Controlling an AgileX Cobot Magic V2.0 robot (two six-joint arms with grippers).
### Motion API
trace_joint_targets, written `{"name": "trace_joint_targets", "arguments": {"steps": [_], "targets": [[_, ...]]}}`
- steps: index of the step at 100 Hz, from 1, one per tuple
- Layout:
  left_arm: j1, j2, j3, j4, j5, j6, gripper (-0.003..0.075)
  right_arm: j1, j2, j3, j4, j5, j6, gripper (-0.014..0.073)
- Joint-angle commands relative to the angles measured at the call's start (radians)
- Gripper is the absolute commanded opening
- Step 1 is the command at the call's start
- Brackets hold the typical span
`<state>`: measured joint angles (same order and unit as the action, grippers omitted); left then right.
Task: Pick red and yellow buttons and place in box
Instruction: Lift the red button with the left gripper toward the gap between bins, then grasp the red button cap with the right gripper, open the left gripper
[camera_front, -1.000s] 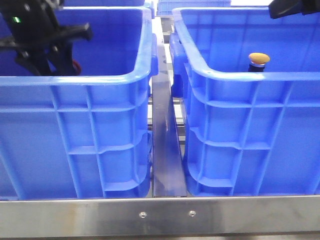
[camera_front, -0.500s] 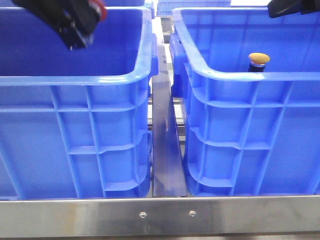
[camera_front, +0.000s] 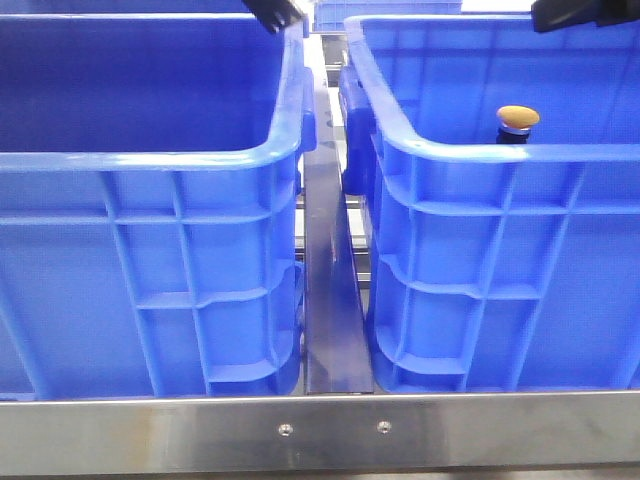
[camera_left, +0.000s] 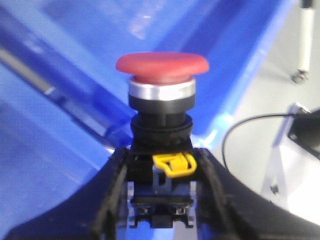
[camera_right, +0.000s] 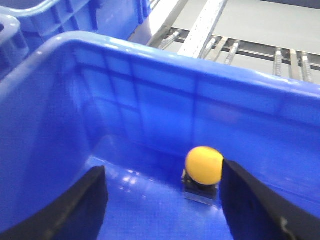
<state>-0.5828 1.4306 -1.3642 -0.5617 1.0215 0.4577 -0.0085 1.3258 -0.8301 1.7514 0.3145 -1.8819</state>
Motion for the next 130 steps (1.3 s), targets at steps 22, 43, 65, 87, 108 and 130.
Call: {"name": "trace_joint_targets", "arguments": {"steps": [22, 43, 65, 87, 108, 130], "targets": [[-0.007, 0.016, -0.025, -0.059, 0.012, 0.020, -0.0012, -0.002, -0.034, -0.024, 0.067, 0.277, 0.317, 0.0507], [-0.007, 0.016, -0.025, -0.059, 0.012, 0.020, -0.0012, -0.002, -0.034, -0.024, -0.001, 0.501, 0.706, 0.0523], [-0.007, 0.016, -0.025, -0.059, 0.012, 0.020, -0.0012, 0.019, -0.034, -0.028, -0.002, 0.706, 0.909, 0.0538], [-0.007, 0.016, -0.025, -0.059, 0.012, 0.020, -0.0012, 0.103, -0.034, -0.028, -0.002, 0.689, 0.909, 0.0538], [-0.007, 0.016, -0.025, -0.059, 0.012, 0.020, -0.0012, 0.151, -0.034, -0.028, -0.004, 0.664, 0.909, 0.0538], [-0.007, 0.016, -0.025, -0.059, 0.011, 0.020, -0.0012, 0.186, -0.032, -0.028, -0.055, 0.616, 0.909, 0.0538]]}}
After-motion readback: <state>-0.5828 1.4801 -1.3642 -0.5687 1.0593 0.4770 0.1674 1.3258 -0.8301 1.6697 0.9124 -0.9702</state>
